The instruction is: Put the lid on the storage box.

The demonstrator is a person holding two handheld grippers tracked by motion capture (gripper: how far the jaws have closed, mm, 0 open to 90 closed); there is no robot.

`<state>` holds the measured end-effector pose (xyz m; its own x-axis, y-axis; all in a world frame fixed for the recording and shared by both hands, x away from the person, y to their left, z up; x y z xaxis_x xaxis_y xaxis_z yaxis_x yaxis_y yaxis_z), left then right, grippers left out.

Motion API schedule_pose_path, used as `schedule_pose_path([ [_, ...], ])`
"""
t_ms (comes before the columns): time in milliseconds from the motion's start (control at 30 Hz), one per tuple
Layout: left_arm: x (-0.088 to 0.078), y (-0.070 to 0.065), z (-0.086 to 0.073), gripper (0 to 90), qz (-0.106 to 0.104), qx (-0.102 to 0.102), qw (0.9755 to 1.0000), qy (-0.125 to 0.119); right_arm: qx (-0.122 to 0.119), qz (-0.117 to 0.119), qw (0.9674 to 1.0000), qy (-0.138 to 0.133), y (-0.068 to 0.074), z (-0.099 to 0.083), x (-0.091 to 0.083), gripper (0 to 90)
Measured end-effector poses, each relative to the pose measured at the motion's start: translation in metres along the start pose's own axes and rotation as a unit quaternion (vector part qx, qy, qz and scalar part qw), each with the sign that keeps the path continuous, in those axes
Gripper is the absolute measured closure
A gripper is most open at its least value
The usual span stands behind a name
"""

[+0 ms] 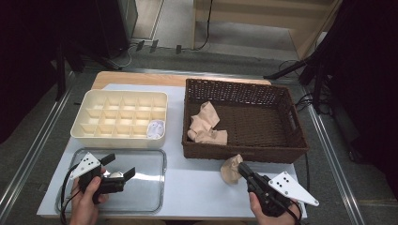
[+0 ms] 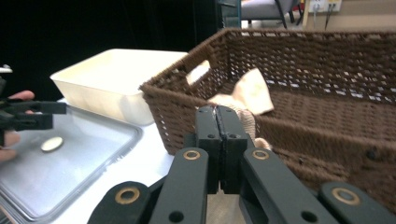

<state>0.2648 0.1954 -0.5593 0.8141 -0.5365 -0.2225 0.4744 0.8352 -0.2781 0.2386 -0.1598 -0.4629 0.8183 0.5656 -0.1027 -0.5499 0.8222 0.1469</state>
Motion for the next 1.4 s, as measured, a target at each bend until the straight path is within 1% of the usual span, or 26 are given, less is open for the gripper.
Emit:
schedule_pose_path([
  [133, 0.0, -0.001, 0.0, 0.0, -0.002, 0.001, 1.0, 0.002, -0.001, -0.004, 0.9999, 0.011, -0.005, -0.012, 0.002, 90.0],
  [400, 0.0, 0.0, 0.0, 0.0, 0.0, 0.001, 1.0, 0.0, 0.0, -0.023, 0.9991, 0.036, -0.018, -0.039, 0.01, 90.0],
  [433, 0.0, 0.0, 0.0, 0.0, 0.0, 0.001, 1.0, 0.0, 0.0, -0.023, 0.9991, 0.036, -0.018, -0.039, 0.01, 90.0],
  [500, -0.001, 0.0, 0.0, 0.0, -0.001, 0.001, 1.0, 0.0, -0.002, -0.03, 0.9985, 0.045, -0.024, -0.049, 0.013, 90.0],
  [567, -0.001, 0.0, 0.0, 0.0, 0.0, -0.001, 1.0, -0.001, -0.004, -0.032, 0.9982, 0.051, -0.026, -0.054, 0.014, 90.0],
  [633, -0.001, 0.0, 0.0, 0.0, 0.0, -0.001, 1.0, -0.002, 0.0, -0.03, 0.9979, 0.057, -0.026, -0.059, 0.015, 89.7],
  [700, -0.001, 0.0, 0.0, 0.0, 0.0, 0.0, 1.0, -0.001, -0.003, -0.029, 0.9979, 0.058, -0.026, -0.061, 0.016, 88.7],
  [733, -0.001, 0.001, 0.001, 0.0, 0.001, 0.0, 1.0, -0.002, 0.001, -0.025, 0.9979, 0.06, -0.025, -0.062, 0.017, 83.3],
  [867, -0.001, 0.001, 0.001, 0.0, 0.0, -0.001, 1.0, -0.004, 0.005, -0.024, 0.9987, 0.044, -0.025, -0.056, 0.017, 75.2],
  [900, 0.0, 0.0, 0.001, 0.0, 0.0, -0.001, 1.0, -0.004, 0.006, -0.027, 0.9988, 0.04, -0.026, -0.053, 0.016, 73.1],
  [967, 0.0, 0.001, 0.001, 0.0, -0.001, -0.001, 1.0, -0.004, 0.009, -0.027, 0.999, 0.035, -0.026, -0.05, 0.016, 71.4],
  [1233, 0.002, 0.004, 0.002, 0.0, 0.0, -0.003, 1.0, -0.006, -0.001, -0.028, 0.9992, 0.029, -0.025, -0.037, 0.019, 70.3],
  [1300, 0.003, 0.004, 0.003, 0.0, -0.001, -0.006, 1.0, -0.008, -0.005, -0.027, 0.9992, 0.029, -0.024, -0.032, 0.022, 70.3],
  [1400, 0.004, 0.006, 0.004, 0.0, 0.0, -0.003, 1.0, -0.009, -0.01, -0.026, 0.9992, 0.03, -0.024, -0.025, 0.027, 70.3],
])
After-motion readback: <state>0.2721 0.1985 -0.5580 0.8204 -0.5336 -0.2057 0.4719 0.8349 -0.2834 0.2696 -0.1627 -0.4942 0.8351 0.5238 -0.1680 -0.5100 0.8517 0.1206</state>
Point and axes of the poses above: each handheld gripper's, and its own axes: x roughly forward along the jaws, z roughly out of its top, y roughly to its left, the point moved 10 cm from there along x, roughly forward along the jaws, and after that the axes turned 10 degrees about -y, right-handed, at the moved point
